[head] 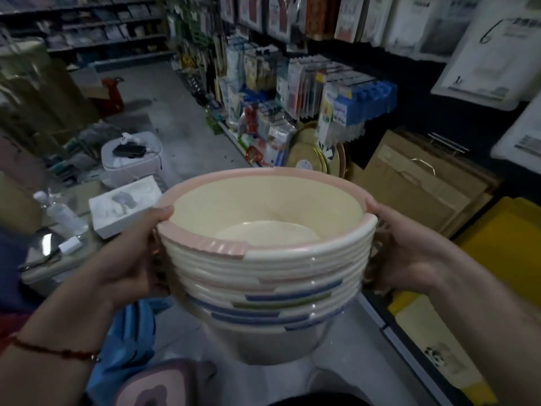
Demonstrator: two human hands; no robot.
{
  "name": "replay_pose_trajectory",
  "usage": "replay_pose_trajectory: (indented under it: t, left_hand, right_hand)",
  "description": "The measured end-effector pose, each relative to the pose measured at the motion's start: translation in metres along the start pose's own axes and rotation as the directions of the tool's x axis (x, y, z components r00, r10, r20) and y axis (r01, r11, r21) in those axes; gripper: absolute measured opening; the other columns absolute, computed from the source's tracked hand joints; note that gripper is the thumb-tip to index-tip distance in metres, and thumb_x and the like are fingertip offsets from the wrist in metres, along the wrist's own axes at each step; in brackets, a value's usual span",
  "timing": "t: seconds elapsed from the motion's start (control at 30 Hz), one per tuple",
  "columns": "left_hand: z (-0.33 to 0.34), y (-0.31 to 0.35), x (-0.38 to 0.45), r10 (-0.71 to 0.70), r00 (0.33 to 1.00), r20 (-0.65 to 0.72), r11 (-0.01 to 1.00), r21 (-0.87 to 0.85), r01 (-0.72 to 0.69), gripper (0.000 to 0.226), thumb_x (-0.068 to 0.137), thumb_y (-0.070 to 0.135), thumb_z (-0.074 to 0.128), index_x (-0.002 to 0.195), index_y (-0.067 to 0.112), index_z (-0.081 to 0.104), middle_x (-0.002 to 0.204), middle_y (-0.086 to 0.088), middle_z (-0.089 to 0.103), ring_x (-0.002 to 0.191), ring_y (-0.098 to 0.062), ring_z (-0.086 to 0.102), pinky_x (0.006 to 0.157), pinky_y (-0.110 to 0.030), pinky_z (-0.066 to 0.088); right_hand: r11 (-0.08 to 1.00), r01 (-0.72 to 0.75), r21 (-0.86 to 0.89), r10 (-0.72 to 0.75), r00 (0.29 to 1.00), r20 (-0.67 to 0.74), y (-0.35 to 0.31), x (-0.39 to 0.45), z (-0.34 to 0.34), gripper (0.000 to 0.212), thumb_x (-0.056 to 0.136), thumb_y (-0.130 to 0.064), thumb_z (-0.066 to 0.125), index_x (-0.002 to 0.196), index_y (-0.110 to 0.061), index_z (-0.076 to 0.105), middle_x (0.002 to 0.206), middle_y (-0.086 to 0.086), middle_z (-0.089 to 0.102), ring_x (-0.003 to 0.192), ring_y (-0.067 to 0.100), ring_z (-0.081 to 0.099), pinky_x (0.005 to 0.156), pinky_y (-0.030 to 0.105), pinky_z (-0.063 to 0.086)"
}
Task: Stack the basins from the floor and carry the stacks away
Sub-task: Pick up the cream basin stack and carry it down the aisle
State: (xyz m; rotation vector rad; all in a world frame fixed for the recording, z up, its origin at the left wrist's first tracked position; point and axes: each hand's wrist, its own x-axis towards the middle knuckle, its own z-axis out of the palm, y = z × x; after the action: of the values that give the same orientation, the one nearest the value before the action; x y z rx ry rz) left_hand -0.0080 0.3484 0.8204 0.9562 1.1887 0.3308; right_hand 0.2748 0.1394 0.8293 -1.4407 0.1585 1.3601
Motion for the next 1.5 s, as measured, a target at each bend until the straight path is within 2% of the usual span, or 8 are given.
replay_pose_trajectory:
  t: [0.17, 0.3, 0.43, 0.6, 0.87, 1.07, 1.27, 1.5]
  left_hand:
    - [0.041, 0.020, 0.032, -0.013, 0.999, -0.041, 1.000, -0.023, 0.012, 0.049, 0.083, 0.061, 0.056, 0.108, 0.019, 0.062, 0.072, -0.012, 0.060, 0.070, -0.028, 0.057, 0.074, -0.040, 0.047]
    - [0.062, 0.031, 0.043, -0.034, 0.996, -0.082, 0.997, -0.078, 0.028, 0.048, 0.081, 0.060, 0.058, 0.109, 0.021, 0.063, 0.066, -0.010, 0.063, 0.068, -0.028, 0.059, 0.072, -0.042, 0.049]
    - [0.074, 0.046, 0.059, -0.073, 0.990, -0.117, 0.989, -0.133, 0.057, 0.042, 0.080, 0.063, 0.057, 0.076, 0.021, 0.054, 0.055, -0.008, 0.045, 0.051, -0.023, 0.050, 0.069, -0.037, 0.046]
    - [0.070, 0.066, 0.094, -0.057, 0.994, -0.095, 0.986, -0.164, 0.041, 0.043, 0.080, 0.064, 0.056, 0.077, 0.021, 0.056, 0.064, -0.008, 0.043, 0.053, -0.023, 0.048, 0.055, -0.035, 0.051]
    - [0.039, 0.105, 0.178, -0.037, 0.997, -0.066, 0.963, -0.268, 0.018, 0.071, 0.074, 0.064, 0.065, 0.124, 0.015, 0.067, 0.128, -0.024, 0.063, 0.123, -0.043, 0.056, 0.101, -0.054, 0.040]
    - [0.008, 0.144, 0.246, -0.076, 0.989, -0.128, 0.963, -0.268, 0.039, 0.044, 0.085, 0.059, 0.054, 0.092, 0.017, 0.065, 0.063, -0.008, 0.069, 0.064, -0.024, 0.067, 0.064, -0.035, 0.051]
    - [-0.019, 0.184, 0.286, -0.129, 0.977, -0.168, 0.960, -0.267, 0.081, 0.047, 0.078, 0.061, 0.063, 0.099, 0.019, 0.064, 0.080, -0.011, 0.067, 0.085, -0.032, 0.061, 0.078, -0.044, 0.049]
    - [-0.022, 0.232, 0.336, -0.154, 0.970, -0.189, 0.955, -0.279, 0.097, 0.050, 0.082, 0.057, 0.061, 0.115, 0.020, 0.059, 0.100, -0.021, 0.065, 0.098, -0.040, 0.061, 0.086, -0.052, 0.050]
  right_hand:
    - [0.997, -0.026, -0.074, 0.031, 0.998, 0.062, -0.055, 0.037, -0.021, 0.046, 0.082, -0.059, 0.065, 0.101, -0.018, 0.059, 0.105, 0.027, 0.069, 0.103, 0.045, 0.063, 0.085, 0.057, 0.051]
    - [0.988, -0.012, -0.156, 0.023, 0.998, 0.064, -0.098, 0.057, -0.023, 0.062, 0.081, -0.064, 0.063, 0.110, -0.009, 0.062, 0.092, 0.026, 0.073, 0.100, 0.043, 0.064, 0.082, 0.051, 0.051]
    - [0.978, 0.001, -0.209, 0.019, 0.995, 0.098, -0.132, 0.073, -0.017, 0.065, 0.080, -0.064, 0.064, 0.114, -0.009, 0.060, 0.092, 0.027, 0.072, 0.099, 0.044, 0.064, 0.082, 0.053, 0.051]
    - [0.961, 0.028, -0.274, 0.003, 0.993, 0.114, -0.169, 0.097, 0.007, 0.064, 0.086, -0.064, 0.056, 0.108, -0.005, 0.062, 0.084, 0.029, 0.071, 0.101, 0.042, 0.062, 0.087, 0.055, 0.046]
    - [0.949, 0.002, -0.315, 0.023, 0.997, 0.074, -0.223, 0.170, 0.075, 0.068, 0.085, -0.066, 0.057, 0.118, -0.006, 0.062, 0.104, 0.029, 0.070, 0.106, 0.046, 0.061, 0.092, 0.059, 0.045]
    - [0.942, 0.027, -0.334, -0.023, 1.000, 0.016, -0.246, 0.238, 0.153, 0.054, 0.091, -0.058, 0.051, 0.091, -0.005, 0.061, 0.058, 0.018, 0.068, 0.080, 0.031, 0.059, 0.069, 0.043, 0.042]
    - [0.962, -0.004, -0.273, -0.002, 1.000, -0.023, -0.267, 0.287, 0.197, 0.067, 0.078, -0.058, 0.068, 0.125, -0.012, 0.061, 0.107, 0.019, 0.064, 0.099, 0.037, 0.061, 0.073, 0.043, 0.048]
    - [0.968, -0.008, -0.250, 0.014, 1.000, 0.023, -0.318, 0.342, 0.225, 0.063, 0.080, -0.057, 0.067, 0.119, -0.008, 0.063, 0.075, 0.018, 0.071, 0.086, 0.034, 0.063, 0.068, 0.042, 0.048]
